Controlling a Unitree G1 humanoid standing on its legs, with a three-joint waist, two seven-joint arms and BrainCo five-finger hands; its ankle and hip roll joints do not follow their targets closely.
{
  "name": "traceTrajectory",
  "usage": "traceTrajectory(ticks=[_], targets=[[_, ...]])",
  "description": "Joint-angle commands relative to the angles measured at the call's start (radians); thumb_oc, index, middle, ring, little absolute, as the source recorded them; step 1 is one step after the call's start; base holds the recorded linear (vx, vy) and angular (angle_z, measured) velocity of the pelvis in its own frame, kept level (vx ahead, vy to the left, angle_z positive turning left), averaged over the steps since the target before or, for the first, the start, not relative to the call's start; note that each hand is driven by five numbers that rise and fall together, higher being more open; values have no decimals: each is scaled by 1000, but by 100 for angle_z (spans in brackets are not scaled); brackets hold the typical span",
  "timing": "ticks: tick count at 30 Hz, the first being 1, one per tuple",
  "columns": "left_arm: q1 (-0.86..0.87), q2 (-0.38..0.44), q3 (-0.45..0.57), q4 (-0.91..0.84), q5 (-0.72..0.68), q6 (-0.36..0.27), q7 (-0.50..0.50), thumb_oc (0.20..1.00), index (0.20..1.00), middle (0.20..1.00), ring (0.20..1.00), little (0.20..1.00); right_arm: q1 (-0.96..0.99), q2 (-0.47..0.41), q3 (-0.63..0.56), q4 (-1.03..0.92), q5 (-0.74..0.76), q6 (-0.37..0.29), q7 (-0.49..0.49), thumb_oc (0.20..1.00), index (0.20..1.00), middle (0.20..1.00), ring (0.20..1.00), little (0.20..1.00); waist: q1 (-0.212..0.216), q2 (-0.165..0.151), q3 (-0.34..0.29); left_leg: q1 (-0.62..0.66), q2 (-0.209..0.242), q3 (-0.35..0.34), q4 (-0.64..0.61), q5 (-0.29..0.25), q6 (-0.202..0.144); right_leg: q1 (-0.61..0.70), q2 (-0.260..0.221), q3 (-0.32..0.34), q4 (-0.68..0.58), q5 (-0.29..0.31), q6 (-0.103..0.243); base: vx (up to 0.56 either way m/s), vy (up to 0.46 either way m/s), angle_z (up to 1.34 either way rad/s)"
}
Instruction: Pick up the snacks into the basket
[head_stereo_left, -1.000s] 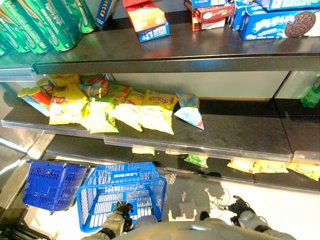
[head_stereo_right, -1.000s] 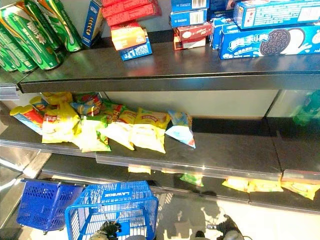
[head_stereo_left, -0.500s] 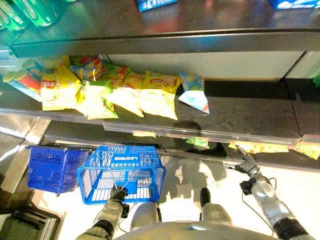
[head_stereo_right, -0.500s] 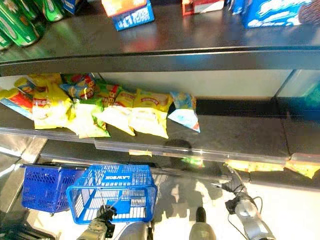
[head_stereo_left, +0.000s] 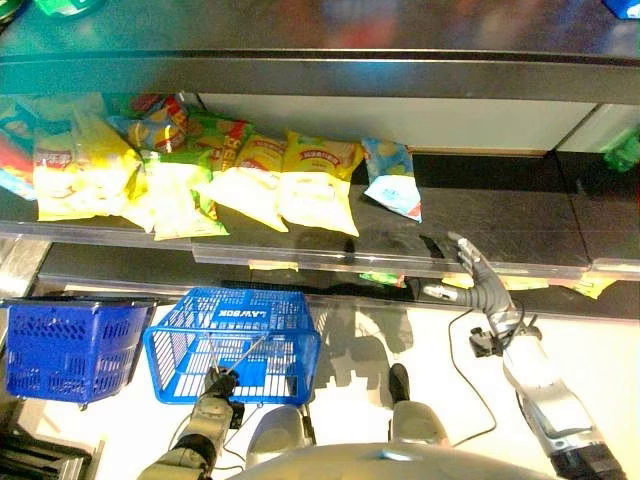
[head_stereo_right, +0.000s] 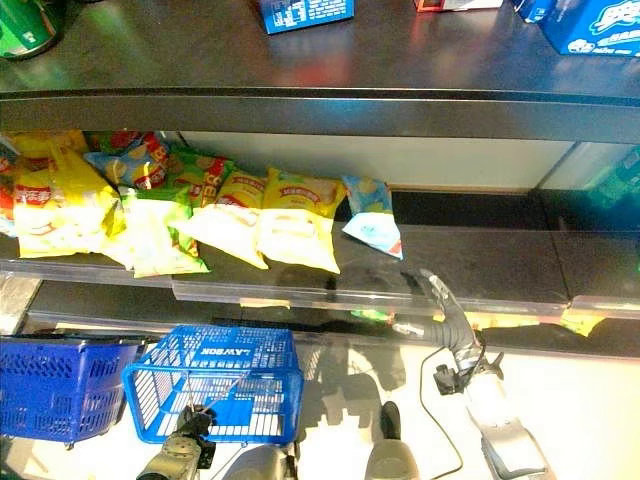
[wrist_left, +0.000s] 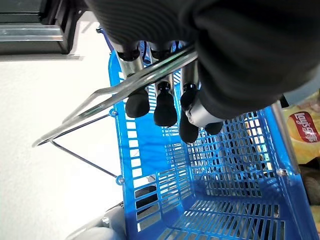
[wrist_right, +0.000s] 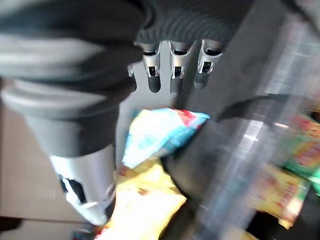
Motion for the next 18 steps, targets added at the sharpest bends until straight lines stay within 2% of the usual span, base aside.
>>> traceTrajectory(ticks=[1, 2, 3, 5, 10, 13, 17, 18], targets=[[8, 57, 19, 58, 71, 24, 37, 200, 200, 200, 200, 200, -90, -15, -30, -94, 29, -55, -49, 1000, 1000, 1000, 1000, 1000, 37, -17, -33, -12, 12, 61, 4, -47, 0, -99, -84, -75, 90, 80, 121, -30, 59, -76], [3, 66, 22, 56, 65, 26, 40, 200, 200, 200, 200, 200, -125, -17, -18, -90, 30, -52, -63, 1000, 1000, 1000, 1000, 1000, 50, -26, -25, -3, 18, 90, 4, -52, -3, -120, -96, -163, 99, 112, 115, -48, 54, -93], [-4, 71, 19, 54, 64, 31, 38, 200, 200, 200, 200, 200, -151, -22, -17, -87, 24, -50, -79, 1000, 1000, 1000, 1000, 1000, 46, -32, -22, -10, 19, 99, 4, -46, -2, -137, -96, -185, 99, 126, 111, -36, 51, -102], [-8, 73, 16, 35, 84, 37, 28, 200, 200, 200, 200, 200, -172, -38, -38, -99, -23, -35, -100, 1000, 1000, 1000, 1000, 1000, 42, -42, -25, -11, 10, 90, 4, -50, 9, -130, -64, -139, 83, 96, 98, -12, 84, -58], [4, 70, 23, 39, 77, 44, 25, 200, 200, 200, 200, 200, -210, -45, -78, -98, -24, -22, -139, 1000, 1000, 1000, 1000, 1000, 44, -49, -39, -10, 11, 72, 4, -49, 6, -124, -43, -111, 67, 91, 90, 26, -17, 5], [28, 69, 1, 21, 99, 48, 15, 200, 200, 200, 200, 200, -265, -82, -77, -53, -35, 4, -166, 1000, 1000, 1000, 1000, 1000, 57, -53, -51, -2, 17, 65, 4, -48, 2, -108, -39, -115, 46, 82, 82, 38, -55, 7], [-4, 85, -76, -21, 129, 52, 12, 200, 200, 200, 200, 200, -468, -176, 43, 130, -18, 51, -186, 1000, 1000, 1000, 1000, 1000, 78, -53, -46, -15, 35, 57, 4, -30, -15, -97, -31, -147, 13, 93, 78, -26, -94, 13], [-42, 97, -123, -32, 127, 54, 11, 200, 200, 200, 200, 200, -598, -219, 142, 250, -15, 77, -192, 1000, 1000, 1000, 1000, 1000, 88, -51, -34, -28, 42, 51, 4, -17, -21, -104, -26, -150, 12, 94, 74, -60, -64, 4]])
